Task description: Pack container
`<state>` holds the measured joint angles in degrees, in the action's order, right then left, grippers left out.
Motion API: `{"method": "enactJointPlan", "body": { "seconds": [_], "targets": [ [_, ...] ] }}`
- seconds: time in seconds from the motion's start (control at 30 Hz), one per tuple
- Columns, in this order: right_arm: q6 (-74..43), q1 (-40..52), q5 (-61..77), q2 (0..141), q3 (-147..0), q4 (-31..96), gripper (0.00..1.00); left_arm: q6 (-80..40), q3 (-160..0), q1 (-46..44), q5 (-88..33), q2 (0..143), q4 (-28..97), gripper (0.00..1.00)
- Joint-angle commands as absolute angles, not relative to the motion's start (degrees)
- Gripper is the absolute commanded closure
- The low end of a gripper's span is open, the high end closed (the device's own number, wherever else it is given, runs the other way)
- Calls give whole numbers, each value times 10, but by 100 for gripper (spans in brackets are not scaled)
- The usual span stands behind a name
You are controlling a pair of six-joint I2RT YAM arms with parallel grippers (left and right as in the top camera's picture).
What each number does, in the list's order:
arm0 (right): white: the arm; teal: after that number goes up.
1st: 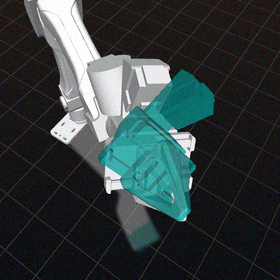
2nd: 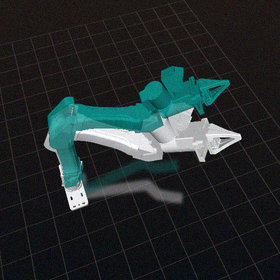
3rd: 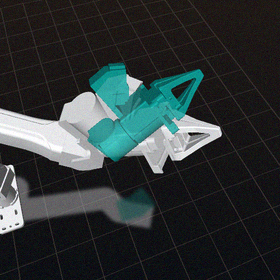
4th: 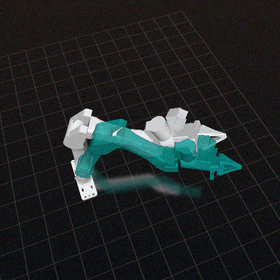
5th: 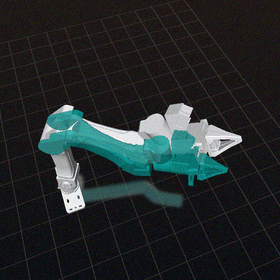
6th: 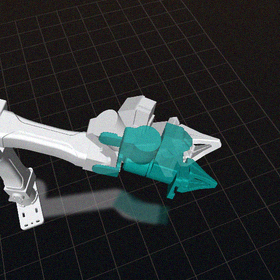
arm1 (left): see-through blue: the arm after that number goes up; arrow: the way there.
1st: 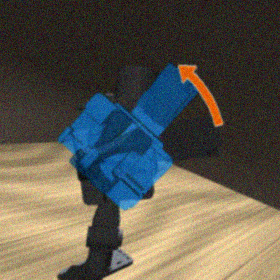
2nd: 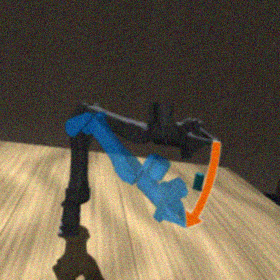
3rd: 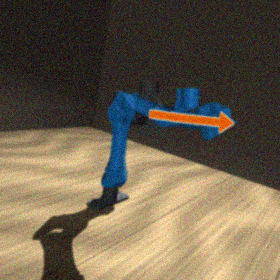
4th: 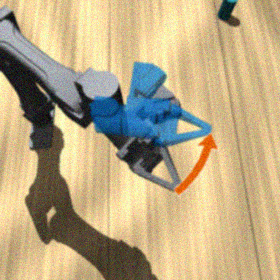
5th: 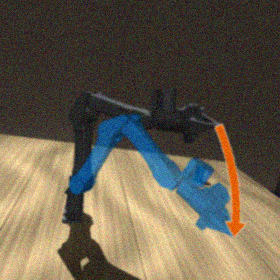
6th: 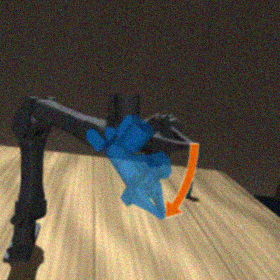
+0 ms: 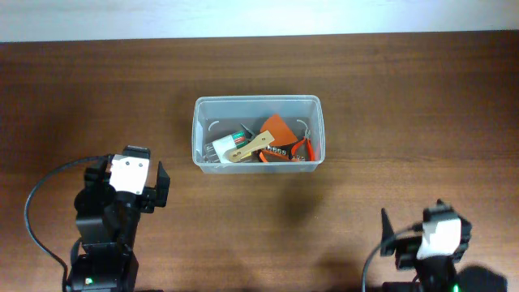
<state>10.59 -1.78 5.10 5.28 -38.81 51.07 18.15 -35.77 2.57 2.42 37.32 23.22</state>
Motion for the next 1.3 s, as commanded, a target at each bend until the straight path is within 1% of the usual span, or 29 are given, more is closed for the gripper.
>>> {"method": "enactJointPlan", "body": {
  "seconds": [0.0, 0.07, 0.2, 0.23, 0.27, 0.3, 0.37, 0.53, 0.6, 0.73, 1.27],
  "targets": [
    [86, -14, 114, 3, -335, 496, 1, 176, -355, 28, 30, 368, 232, 1],
    [86, -14, 114, 8, -300, 441, 1, 176, -355, 28, 30, 368, 232, 1],
    [91, -13, 96, 2, -191, 241, 1, 176, -355, 28, 30, 368, 232, 1],
    [91, -9, 76, 2, -155, 173, 1, 176, -355, 28, 30, 368, 232, 1],
    [91, -7, 65, 2, -138, 139, 1, 176, -355, 28, 30, 368, 232, 1],
    [91, -1, 39, 2, -104, 76, 1, 176, -355, 28, 30, 368, 232, 1],
    [91, 5, 9, 2, -81, 39, 1, 176, -355, 28, 30, 368, 232, 1],
    [90, 16, -47, 2, -52, 38, 1, 176, -355, 28, 30, 368, 232, 1],
    [70, 15, -59, 2, -39, 44, 1, 176, -355, 28, 30, 368, 232, 1],
    [35, 15, -51, 2, -18, 77, 1, 176, -355, 28, 30, 368, 232, 1],
    [38, 15, -46, 3, -18, 75, 1, 176, -355, 28, 30, 368, 232, 1]
  ]
}}
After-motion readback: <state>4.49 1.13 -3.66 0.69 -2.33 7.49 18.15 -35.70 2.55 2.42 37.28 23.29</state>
